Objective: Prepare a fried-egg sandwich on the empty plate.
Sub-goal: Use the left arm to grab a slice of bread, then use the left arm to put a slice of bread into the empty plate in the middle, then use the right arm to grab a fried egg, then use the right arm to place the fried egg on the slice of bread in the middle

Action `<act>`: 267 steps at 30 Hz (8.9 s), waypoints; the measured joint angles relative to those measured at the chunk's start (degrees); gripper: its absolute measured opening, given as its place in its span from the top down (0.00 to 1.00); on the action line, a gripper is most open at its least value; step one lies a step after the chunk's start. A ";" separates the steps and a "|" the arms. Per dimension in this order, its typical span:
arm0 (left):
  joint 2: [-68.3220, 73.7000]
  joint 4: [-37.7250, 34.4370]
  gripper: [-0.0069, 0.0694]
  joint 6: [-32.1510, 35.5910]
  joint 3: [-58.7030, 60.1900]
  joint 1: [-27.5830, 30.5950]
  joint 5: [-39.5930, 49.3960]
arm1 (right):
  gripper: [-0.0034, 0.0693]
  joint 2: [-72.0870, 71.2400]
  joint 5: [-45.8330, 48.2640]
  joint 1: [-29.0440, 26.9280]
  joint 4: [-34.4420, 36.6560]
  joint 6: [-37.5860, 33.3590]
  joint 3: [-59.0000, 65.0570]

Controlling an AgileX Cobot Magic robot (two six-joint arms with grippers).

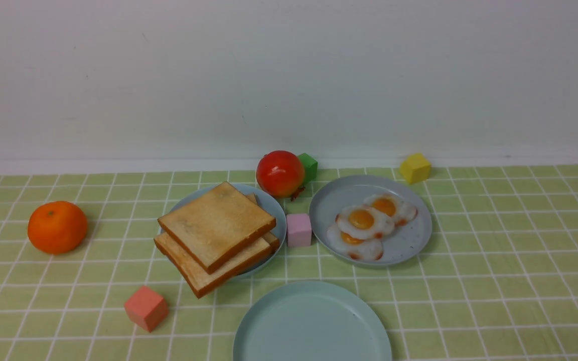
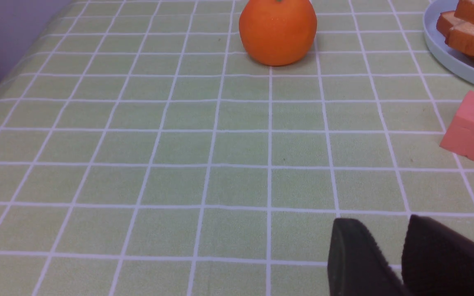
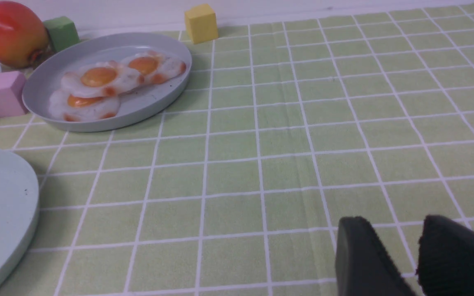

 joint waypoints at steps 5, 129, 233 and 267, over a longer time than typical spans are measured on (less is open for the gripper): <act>0.00 0.00 0.63 0.00 0.00 0.00 0.00 | 0.62 0.00 0.00 0.00 0.00 0.00 0.00; 116.75 -50.36 0.67 32.54 -83.68 0.23 25.31 | 0.62 60.41 29.88 17.58 29.05 -15.06 -55.32; 66.98 -44.77 0.93 27.17 -57.72 -27.03 23.78 | 0.78 118.40 -0.44 3.93 106.97 -58.34 -64.50; 65.12 -22.48 0.89 -0.81 -51.57 -27.03 26.77 | 0.85 93.98 10.13 21.52 77.12 -45.54 -48.12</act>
